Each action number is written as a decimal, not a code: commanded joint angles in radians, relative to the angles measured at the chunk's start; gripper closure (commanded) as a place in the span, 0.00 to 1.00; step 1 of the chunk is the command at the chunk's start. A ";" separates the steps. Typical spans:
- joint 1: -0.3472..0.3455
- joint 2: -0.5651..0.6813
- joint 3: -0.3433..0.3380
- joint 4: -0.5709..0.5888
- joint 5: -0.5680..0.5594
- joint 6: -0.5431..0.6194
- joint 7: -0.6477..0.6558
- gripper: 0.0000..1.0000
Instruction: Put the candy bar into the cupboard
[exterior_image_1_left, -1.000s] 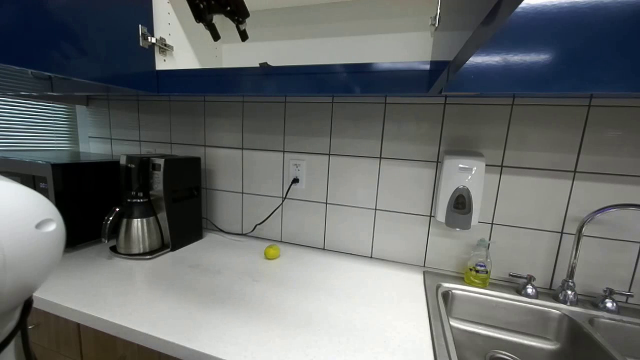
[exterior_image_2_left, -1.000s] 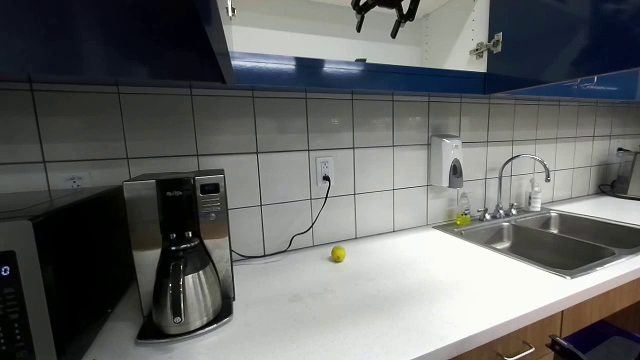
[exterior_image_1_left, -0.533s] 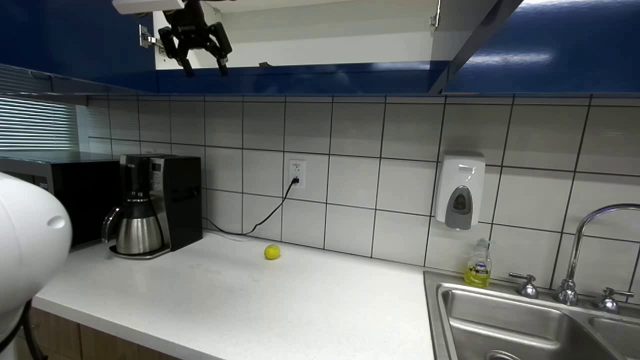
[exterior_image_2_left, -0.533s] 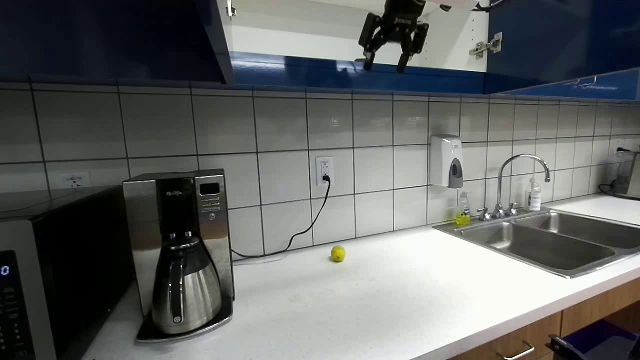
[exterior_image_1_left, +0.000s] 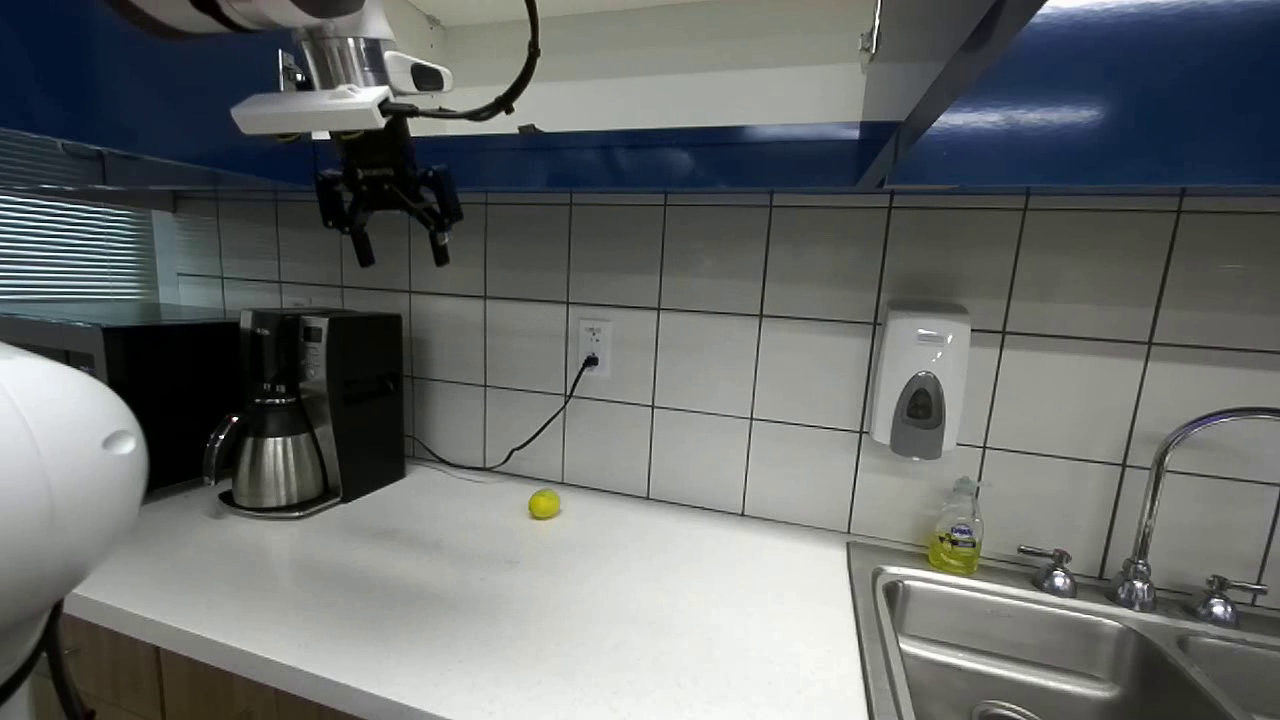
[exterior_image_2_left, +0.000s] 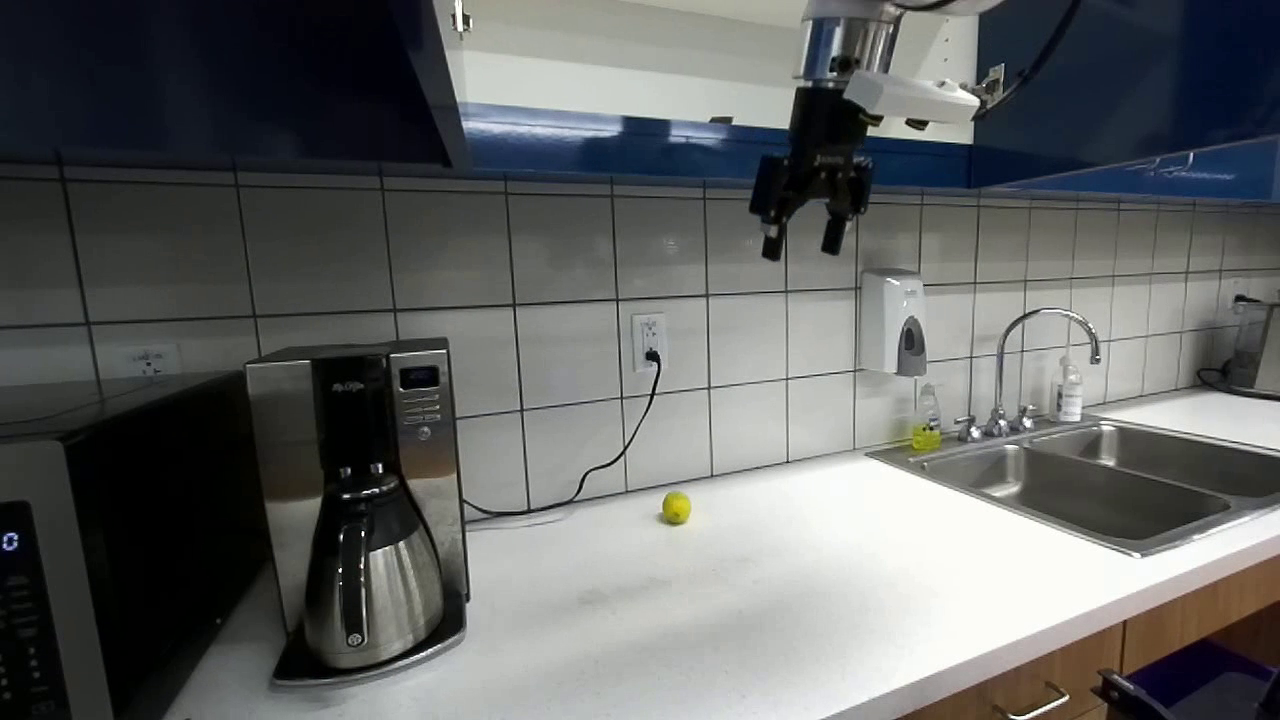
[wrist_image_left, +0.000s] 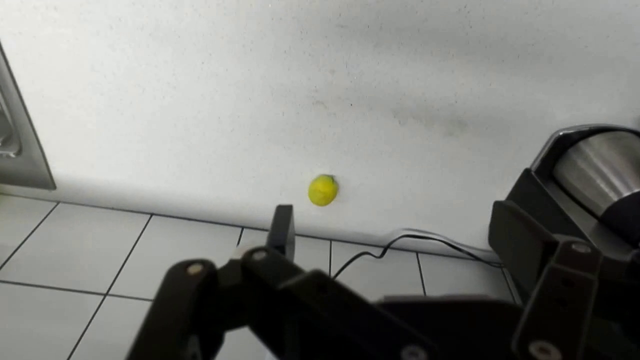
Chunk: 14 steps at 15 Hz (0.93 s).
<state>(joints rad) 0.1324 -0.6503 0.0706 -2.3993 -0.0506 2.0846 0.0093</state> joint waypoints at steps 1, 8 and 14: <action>-0.018 -0.015 -0.023 -0.113 0.040 0.082 0.000 0.00; -0.035 0.040 -0.045 -0.256 0.065 0.179 0.009 0.00; -0.040 0.067 -0.039 -0.268 0.059 0.167 0.010 0.00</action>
